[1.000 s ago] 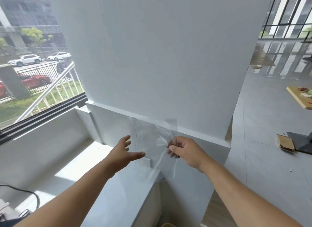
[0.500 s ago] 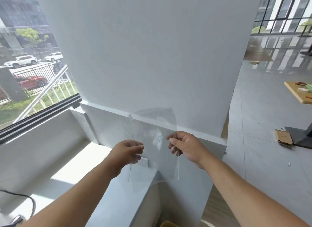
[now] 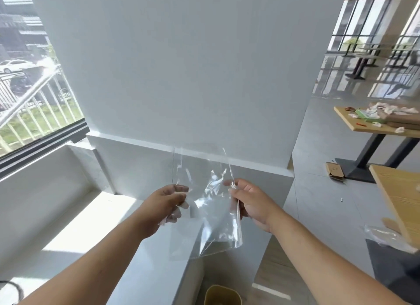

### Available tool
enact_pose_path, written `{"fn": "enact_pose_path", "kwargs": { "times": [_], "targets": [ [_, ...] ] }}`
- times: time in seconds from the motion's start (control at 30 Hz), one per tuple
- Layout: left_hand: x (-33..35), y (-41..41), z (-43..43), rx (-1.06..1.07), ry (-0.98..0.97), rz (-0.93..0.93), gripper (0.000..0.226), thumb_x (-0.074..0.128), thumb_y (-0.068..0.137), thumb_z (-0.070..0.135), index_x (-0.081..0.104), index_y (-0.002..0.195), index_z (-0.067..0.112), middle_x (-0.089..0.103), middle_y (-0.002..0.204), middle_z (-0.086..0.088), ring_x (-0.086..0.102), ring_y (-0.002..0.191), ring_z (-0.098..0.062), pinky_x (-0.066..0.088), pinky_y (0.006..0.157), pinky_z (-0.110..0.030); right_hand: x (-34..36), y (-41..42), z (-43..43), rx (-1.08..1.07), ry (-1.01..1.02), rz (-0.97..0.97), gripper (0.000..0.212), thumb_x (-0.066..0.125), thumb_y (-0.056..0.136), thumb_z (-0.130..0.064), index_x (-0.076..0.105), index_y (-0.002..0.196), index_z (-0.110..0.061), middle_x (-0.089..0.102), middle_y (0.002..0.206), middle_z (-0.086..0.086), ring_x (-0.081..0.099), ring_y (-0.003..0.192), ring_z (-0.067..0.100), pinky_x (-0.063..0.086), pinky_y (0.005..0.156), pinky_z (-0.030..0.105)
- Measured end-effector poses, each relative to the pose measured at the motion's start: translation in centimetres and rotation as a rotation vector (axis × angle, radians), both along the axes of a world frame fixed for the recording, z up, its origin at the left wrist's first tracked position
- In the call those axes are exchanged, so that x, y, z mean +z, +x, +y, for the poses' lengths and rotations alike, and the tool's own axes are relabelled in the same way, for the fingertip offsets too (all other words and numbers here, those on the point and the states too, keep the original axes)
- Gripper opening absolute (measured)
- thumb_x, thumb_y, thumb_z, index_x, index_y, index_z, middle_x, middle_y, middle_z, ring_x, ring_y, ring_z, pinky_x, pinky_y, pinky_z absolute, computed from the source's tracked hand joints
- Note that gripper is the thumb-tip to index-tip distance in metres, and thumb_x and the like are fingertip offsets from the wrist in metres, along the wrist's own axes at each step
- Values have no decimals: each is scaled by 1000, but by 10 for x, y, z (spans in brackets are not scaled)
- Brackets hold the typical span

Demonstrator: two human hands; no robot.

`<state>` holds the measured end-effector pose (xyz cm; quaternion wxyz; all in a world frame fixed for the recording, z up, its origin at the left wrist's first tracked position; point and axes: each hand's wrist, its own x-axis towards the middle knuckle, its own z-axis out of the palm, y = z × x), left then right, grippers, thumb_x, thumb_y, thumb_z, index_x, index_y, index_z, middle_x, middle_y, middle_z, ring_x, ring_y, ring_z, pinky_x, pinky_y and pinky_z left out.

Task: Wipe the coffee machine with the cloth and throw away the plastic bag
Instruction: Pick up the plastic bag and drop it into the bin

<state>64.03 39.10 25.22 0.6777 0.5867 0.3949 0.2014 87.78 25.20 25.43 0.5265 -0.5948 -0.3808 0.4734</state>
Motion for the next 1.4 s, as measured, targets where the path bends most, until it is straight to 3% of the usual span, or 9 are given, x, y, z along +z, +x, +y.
{"fn": "enact_pose_path", "kwargs": {
  "times": [0.2, 0.37, 0.5, 0.7, 0.77, 0.87, 1.03, 1.23, 1.4],
  "targets": [
    [-6, -14, 0, -97, -108, -83, 30, 59, 98, 6, 77, 109, 28, 70, 84, -5, 48, 56, -12, 43, 51, -21, -5, -22, -15, -134, -21, 153, 35, 50, 103, -3, 78, 99, -24, 60, 71, 5, 57, 59, 12, 49, 55, 23],
    [-16, -17, 1, -165, -56, -68, 23, 59, 78, -2, 76, 77, 14, 68, 85, -5, 56, 66, -17, 48, 55, -23, -12, -35, -26, -210, -39, 142, 24, 61, 95, 4, 72, 83, -13, 57, 93, 21, 48, 83, 33, 42, 61, 32],
    [-24, -15, 0, -243, -43, 11, 23, 67, 66, 16, 78, 85, 10, 71, 91, -9, 66, 72, -18, 53, 62, -28, -18, -37, -35, -295, -63, 77, 30, 53, 95, 9, 70, 82, -11, 62, 90, 19, 52, 72, 29, 46, 53, 24],
    [-46, -11, 5, -347, -115, 66, 67, 44, 89, 59, 79, 110, 7, 77, 117, -6, 71, 93, -24, 53, 86, -39, -43, -25, -37, -298, -106, -114, 32, 47, 93, 12, 72, 81, -5, 72, 81, 5, 59, 60, 19, 50, 54, 22],
    [-53, -7, 2, -329, -24, 143, 55, 56, 88, 64, 82, 105, 19, 79, 113, 1, 73, 95, -20, 55, 90, -42, -57, -20, -37, -255, -148, -166, 34, 48, 95, 9, 75, 84, -7, 77, 85, 0, 66, 62, 15, 54, 61, 26],
    [-70, -3, -5, -320, 282, 281, 12, 77, 89, 30, 79, 100, 34, 78, 98, 10, 72, 87, -9, 59, 87, -43, -79, -14, -39, -187, -219, -280, 37, 53, 92, -2, 83, 84, -22, 80, 92, -7, 70, 81, 12, 57, 77, 29],
    [-101, 9, -14, -367, 650, 475, 39, 63, 94, 23, 61, 124, 47, 71, 95, 22, 64, 89, 2, 46, 69, -18, -115, -20, -43, -84, -255, -423, 12, 60, 75, -34, 71, 76, -32, 75, 94, 8, 67, 94, 32, 56, 87, 44],
    [-141, 32, -16, -466, 802, 587, 37, 56, 98, 19, 61, 131, 35, 70, 108, 11, 65, 102, -18, 42, 77, -28, -161, -37, -34, 258, -288, -800, 26, 54, 83, -48, 71, 102, -41, 66, 111, -26, 54, 108, -1, 51, 90, 31],
    [-180, 41, -8, -508, 844, 654, 44, 62, 94, 24, 57, 136, 34, 69, 126, 6, 62, 112, -21, 47, 86, -32, -195, -39, -26, 397, -320, -1078, 36, 49, 93, -36, 72, 119, -30, 70, 116, -12, 57, 109, 18, 53, 88, 40]
  ]
}}
